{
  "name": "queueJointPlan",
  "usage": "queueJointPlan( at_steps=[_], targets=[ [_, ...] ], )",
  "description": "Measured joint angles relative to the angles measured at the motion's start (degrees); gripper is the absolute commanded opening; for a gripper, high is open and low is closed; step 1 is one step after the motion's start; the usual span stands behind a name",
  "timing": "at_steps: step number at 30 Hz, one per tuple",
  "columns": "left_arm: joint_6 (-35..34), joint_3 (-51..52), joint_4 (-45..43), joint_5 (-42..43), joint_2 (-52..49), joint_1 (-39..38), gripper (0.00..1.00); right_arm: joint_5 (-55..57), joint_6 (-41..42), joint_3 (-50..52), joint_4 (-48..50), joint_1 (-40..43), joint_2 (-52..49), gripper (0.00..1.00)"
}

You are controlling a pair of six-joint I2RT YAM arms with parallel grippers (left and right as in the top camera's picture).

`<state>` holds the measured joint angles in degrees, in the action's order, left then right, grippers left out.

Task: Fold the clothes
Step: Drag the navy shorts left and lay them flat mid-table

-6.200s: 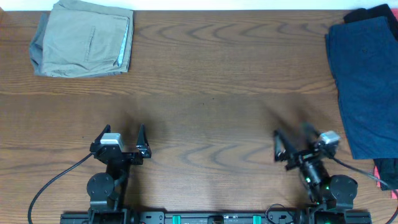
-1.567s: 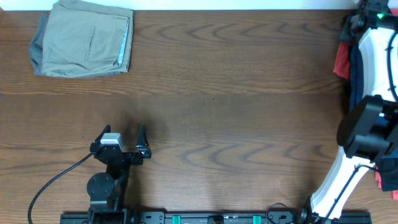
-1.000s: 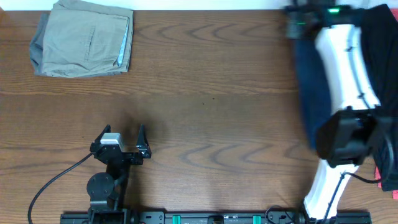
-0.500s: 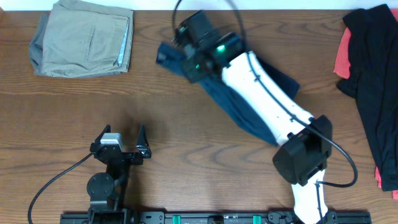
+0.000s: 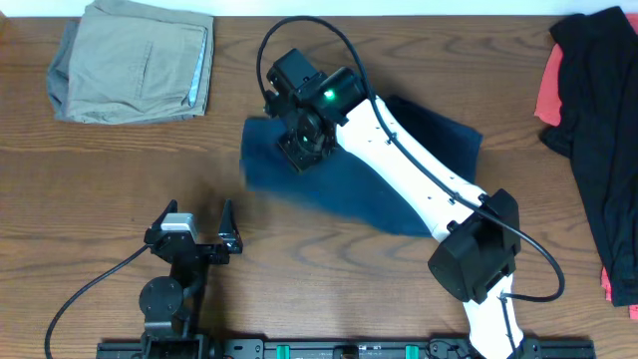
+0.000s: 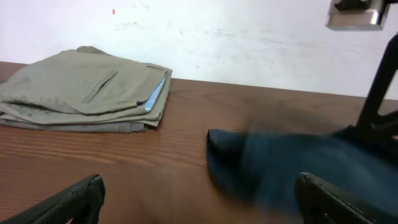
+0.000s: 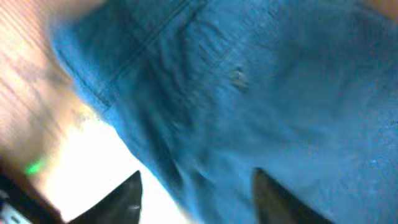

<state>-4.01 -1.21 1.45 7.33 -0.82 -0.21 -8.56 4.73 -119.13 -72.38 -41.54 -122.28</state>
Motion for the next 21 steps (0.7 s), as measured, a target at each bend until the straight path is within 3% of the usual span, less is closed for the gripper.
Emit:
queueJointPlan(
  at_steps=[1, 2, 3, 9, 17, 21],
  targets=[
    [0.0, 0.0, 0.0, 0.0, 0.0, 0.0, 0.98, -0.04, 0.04, 0.02, -1.09, 0.02, 0.0, 0.67],
    [0.0, 0.0, 0.0, 0.0, 0.0, 0.0, 0.98, 0.0, 0.2, 0.02, -1.9, 0.09, 0.0, 0.89],
    [0.0, 0.0, -0.02, 0.0, 0.0, 0.0, 0.98, 0.09, 0.5, 0.0, -2.8, 0.15, 0.0, 0.99],
    [0.0, 0.0, 0.0, 0.0, 0.0, 0.0, 0.98, 6.21, 4.04, 0.02, -10.4, 3.48, 0.66, 0.99],
    [0.0, 0.0, 0.0, 0.0, 0.0, 0.0, 0.98, 15.39, 8.11, 0.61, -14.82, 20.28, 1.44, 0.99],
    [0.0, 0.0, 0.0, 0.0, 0.0, 0.0, 0.98, 18.1, 9.77, 4.09, -12.15, 27.82, 1.68, 0.99]
  ],
)
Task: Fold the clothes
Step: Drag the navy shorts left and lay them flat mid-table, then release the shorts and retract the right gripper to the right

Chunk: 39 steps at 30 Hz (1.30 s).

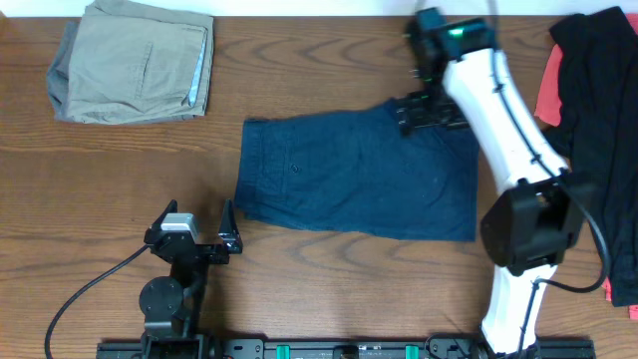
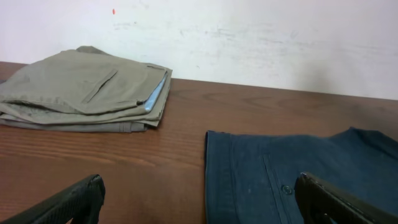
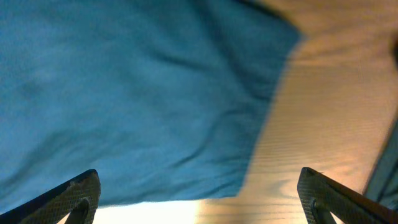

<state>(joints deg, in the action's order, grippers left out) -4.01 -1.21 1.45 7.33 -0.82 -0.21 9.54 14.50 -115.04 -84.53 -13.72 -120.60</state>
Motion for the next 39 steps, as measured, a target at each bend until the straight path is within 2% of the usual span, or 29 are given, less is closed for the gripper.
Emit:
queueJointPlan(
  at_steps=[7, 12, 16, 19, 25, 28, 32, 34, 39],
  targets=[
    [0.0, 0.0, 0.0, 0.0, 0.0, 0.0, 0.98, -3.76, 0.74, 11.76, 9.03, 10.47, 0.13, 0.99],
    [0.0, 0.0, 0.0, 0.0, 0.0, 0.0, 0.98, -6.4, -0.24, 20.39, 16.55, 13.68, 0.13, 0.89],
    [0.0, 0.0, 0.0, 0.0, 0.0, 0.0, 0.98, -8.72, -1.7, 24.96, 23.15, 13.75, 0.13, 0.74],
    [0.0, 0.0, 0.0, 0.0, 0.0, 0.0, 0.98, -9.62, -2.51, 27.8, 28.11, 13.73, 0.13, 0.67],
    [0.0, 0.0, -0.02, 0.0, 0.0, 0.0, 0.98, -9.94, -3.69, 33.14, 37.48, 13.75, 1.14, 0.33],
    [0.0, 0.0, 0.0, 0.0, 0.0, 0.0, 0.98, -9.75, -3.74, 34.95, 40.54, 13.75, 2.16, 0.27],
    [0.0, 0.0, 0.0, 0.0, 0.0, 0.0, 0.98, -9.05, -4.09, 35.45, 42.71, 13.75, 2.38, 0.08],
    [0.02, 0.0, 0.0, 0.0, 0.0, 0.0, 0.98, -8.39, -4.09, 35.45, 43.41, 13.64, 2.38, 0.03],
    [0.0, 0.0, 0.0, 0.0, 0.0, 0.0, 0.98, -5.2, -4.07, 35.28, 43.15, 13.64, 2.38, 0.04]
  ],
)
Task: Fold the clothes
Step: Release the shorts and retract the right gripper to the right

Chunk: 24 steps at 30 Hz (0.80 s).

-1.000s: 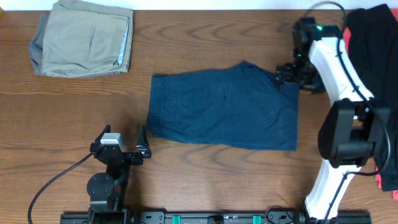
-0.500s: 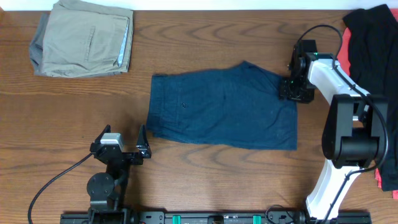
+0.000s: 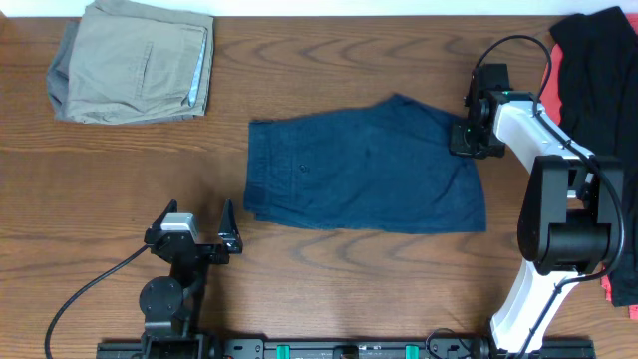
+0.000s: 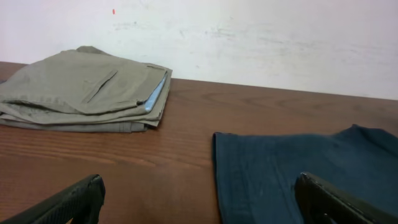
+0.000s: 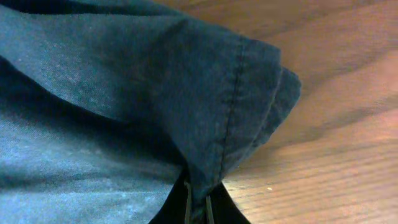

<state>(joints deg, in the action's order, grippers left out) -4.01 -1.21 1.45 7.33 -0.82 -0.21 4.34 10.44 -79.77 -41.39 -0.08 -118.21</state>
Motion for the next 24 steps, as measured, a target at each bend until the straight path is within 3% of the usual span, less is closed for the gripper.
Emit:
queueJointPlan(
  at_steps=[2, 3, 5, 19, 24],
  targets=[
    [0.0, 0.0, 0.0, 0.0, 0.0, 0.0, 0.98, 1.09, 0.0, -0.13, -0.98, 0.02, 0.0, 0.09],
    [0.0, 0.0, 0.0, 0.0, 0.0, 0.0, 0.98, 1.53, 0.17, -0.24, -1.53, 0.02, 0.0, 0.29],
    [0.0, 0.0, -0.02, 0.0, 0.0, 0.0, 0.98, 2.73, 0.11, -0.59, -3.1, 0.07, -0.02, 0.99],
    [0.0, 0.0, -0.02, 0.0, 0.0, 0.0, 0.98, 7.98, -0.07, -14.6, -18.75, 0.81, -0.28, 0.99],
    [0.0, 0.0, 0.0, 0.0, 0.0, 0.0, 0.98, 11.67, -0.13, -16.09, -15.45, 0.94, -0.31, 0.99]
  ],
)
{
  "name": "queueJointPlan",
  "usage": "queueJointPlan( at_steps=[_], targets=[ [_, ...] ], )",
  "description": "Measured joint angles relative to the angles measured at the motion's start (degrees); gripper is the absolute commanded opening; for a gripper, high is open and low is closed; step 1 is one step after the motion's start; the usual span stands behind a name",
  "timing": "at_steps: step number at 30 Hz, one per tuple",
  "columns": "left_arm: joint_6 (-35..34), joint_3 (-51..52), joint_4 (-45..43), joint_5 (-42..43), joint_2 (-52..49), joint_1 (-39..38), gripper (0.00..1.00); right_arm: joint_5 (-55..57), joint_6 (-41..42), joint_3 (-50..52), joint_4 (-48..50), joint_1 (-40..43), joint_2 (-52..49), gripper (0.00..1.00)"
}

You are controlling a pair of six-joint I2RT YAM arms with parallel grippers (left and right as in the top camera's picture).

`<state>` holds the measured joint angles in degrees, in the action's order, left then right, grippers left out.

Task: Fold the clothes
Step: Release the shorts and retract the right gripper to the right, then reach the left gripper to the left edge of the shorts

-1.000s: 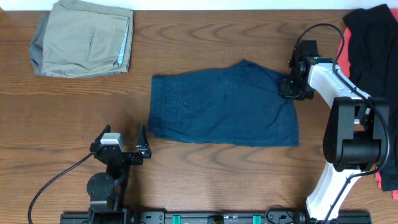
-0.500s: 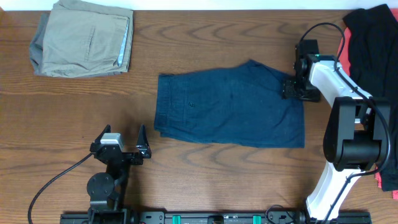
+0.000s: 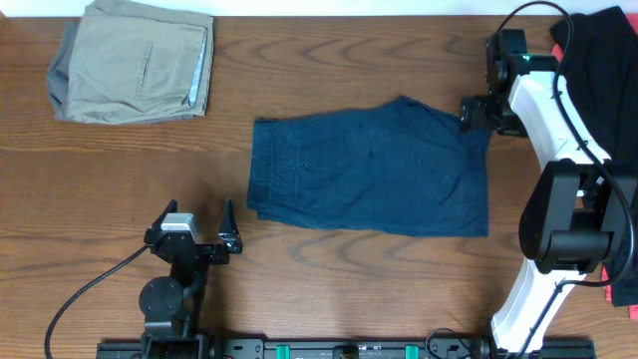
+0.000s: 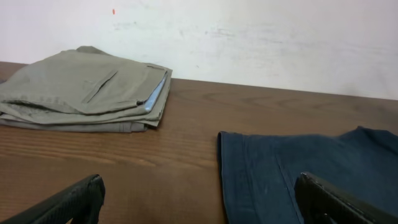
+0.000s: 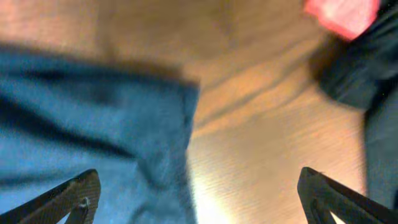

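Observation:
Dark blue shorts (image 3: pixel 369 170) lie spread flat in the middle of the table, waistband to the left. They show again as the shorts (image 4: pixel 292 177) in the left wrist view and the shorts (image 5: pixel 87 124) in the right wrist view. My right gripper (image 3: pixel 478 113) hovers open just above the shorts' upper right corner; the gripper (image 5: pixel 199 205) holds nothing between its wide fingers. My left gripper (image 3: pixel 195 215) rests open near the front edge, left of the shorts, and as the gripper (image 4: pixel 199 205) it faces the waistband.
Folded khaki trousers (image 3: pixel 135 58) lie at the back left, also the trousers (image 4: pixel 87 90). A pile of black and red clothes (image 3: pixel 598 120) fills the right edge, close to my right arm; the pile (image 5: pixel 348 43) is blurred.
My right gripper was shut on the shorts' right corner and is now open above it. The corner lies on the table. The shorts sit a little further right. The left arm has not moved.
First my right gripper was over the left end of the bunched shorts. Then the shorts lay spread out and the gripper stood open over their upper right part. Then it was shut on the right corner. Now it is open and the shorts lie flat.

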<state>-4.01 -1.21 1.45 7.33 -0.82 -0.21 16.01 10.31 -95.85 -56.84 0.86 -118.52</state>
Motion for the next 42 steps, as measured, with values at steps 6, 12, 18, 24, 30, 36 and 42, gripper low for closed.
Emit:
queueJointPlan(
  at_steps=[6, 12, 18, 24, 30, 36, 42],
  targets=[
    [0.0, 0.0, 0.0, 0.0, 0.0, 0.0, 0.98, 5.64, 0.11, 0.0, 0.9, 2.8, -0.02, 0.99],
    [0.0, 0.0, 0.0, 0.0, 0.0, 0.0, 0.98, 6.32, 4.63, 0.0, 0.26, 6.56, -0.02, 0.99],
    [0.0, 0.0, 0.0, 0.0, 0.0, 0.0, 0.98, 6.21, 6.84, 0.0, 0.28, 9.86, -0.02, 0.99],
    [0.0, 0.0, 0.0, 0.0, 0.0, 0.0, 0.98, 2.14, 7.32, 0.0, 0.39, 10.16, -0.02, 0.99],
    [0.0, 0.0, -0.02, 0.0, 0.0, 0.0, 0.98, 0.17, 7.32, 0.0, 0.42, 10.16, -0.02, 0.99],
    [-1.86, 0.0, -0.42, 2.32, 0.0, 0.0, 0.98, -0.22, 7.34, 0.02, 0.46, 10.16, -0.02, 0.99],
    [-7.76, 0.0, -1.01, 9.68, 0.0, 0.04, 0.98, -0.42, 7.34, 0.02, 0.48, 10.16, -0.02, 0.99]
  ],
)
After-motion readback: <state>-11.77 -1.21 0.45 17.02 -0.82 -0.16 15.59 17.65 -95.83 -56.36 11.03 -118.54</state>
